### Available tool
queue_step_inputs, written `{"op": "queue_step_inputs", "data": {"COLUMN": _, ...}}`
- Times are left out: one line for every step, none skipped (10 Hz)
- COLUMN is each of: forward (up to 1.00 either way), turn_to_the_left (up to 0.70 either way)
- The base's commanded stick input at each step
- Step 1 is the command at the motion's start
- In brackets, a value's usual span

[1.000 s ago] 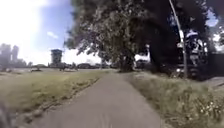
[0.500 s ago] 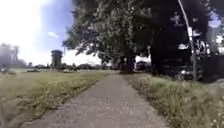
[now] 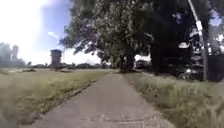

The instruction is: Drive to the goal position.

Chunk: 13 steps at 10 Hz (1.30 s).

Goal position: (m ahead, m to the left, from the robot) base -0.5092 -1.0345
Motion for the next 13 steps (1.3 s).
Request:
{"op": "queue_step_inputs", "data": {"forward": 1.00, "turn_to_the_left": 0.00}}
{"op": "queue_step_inputs", "data": {"forward": 1.00, "turn_to_the_left": 0.00}}
{"op": "queue_step_inputs", "data": {"forward": 1.00, "turn_to_the_left": 0.00}}
{"op": "queue_step_inputs", "data": {"forward": 1.00, "turn_to_the_left": 0.00}}
{"op": "queue_step_inputs", "data": {"forward": 1.00, "turn_to_the_left": 0.00}}
{"op": "queue_step_inputs", "data": {"forward": 1.00, "turn_to_the_left": 0.00}}
{"op": "queue_step_inputs", "data": {"forward": 1.00, "turn_to_the_left": 0.00}}
{"op": "queue_step_inputs", "data": {"forward": 1.00, "turn_to_the_left": 0.00}}
{"op": "queue_step_inputs", "data": {"forward": 1.00, "turn_to_the_left": 0.00}}
{"op": "queue_step_inputs", "data": {"forward": 1.00, "turn_to_the_left": 0.00}}
{"op": "queue_step_inputs", "data": {"forward": 1.00, "turn_to_the_left": 0.00}}
{"op": "queue_step_inputs", "data": {"forward": 1.00, "turn_to_the_left": 0.00}}
{"op": "queue_step_inputs", "data": {"forward": 1.00, "turn_to_the_left": 0.00}}
